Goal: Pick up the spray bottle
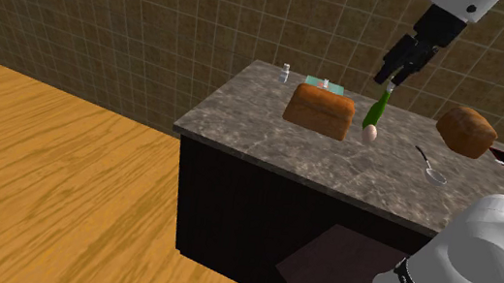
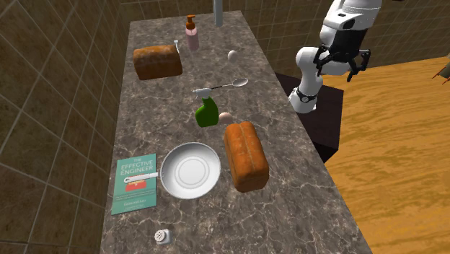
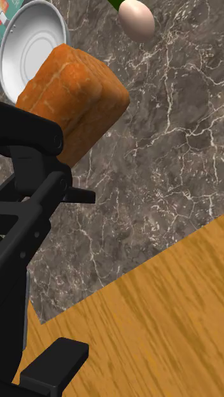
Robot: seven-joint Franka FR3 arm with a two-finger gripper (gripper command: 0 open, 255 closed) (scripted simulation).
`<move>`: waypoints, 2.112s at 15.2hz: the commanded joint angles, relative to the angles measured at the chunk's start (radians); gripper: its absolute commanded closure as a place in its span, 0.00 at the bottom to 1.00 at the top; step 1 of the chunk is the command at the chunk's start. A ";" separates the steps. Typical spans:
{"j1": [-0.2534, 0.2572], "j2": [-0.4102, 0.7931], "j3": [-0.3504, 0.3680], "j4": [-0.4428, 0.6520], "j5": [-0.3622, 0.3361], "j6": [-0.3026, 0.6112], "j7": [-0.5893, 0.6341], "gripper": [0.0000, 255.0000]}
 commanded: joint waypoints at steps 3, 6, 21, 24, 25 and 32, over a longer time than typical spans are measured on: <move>-0.021 0.057 -0.022 0.028 -0.015 0.020 0.003 0.00; -0.050 0.142 -0.055 0.075 -0.035 0.045 0.008 0.00; -0.172 0.574 -0.235 0.392 -0.068 0.097 0.026 0.00; -0.197 0.663 -0.273 0.472 -0.057 0.092 0.024 0.00; -0.205 0.693 -0.285 0.500 -0.052 0.089 0.023 0.00; -0.282 0.914 -0.369 0.718 0.005 0.048 0.013 0.00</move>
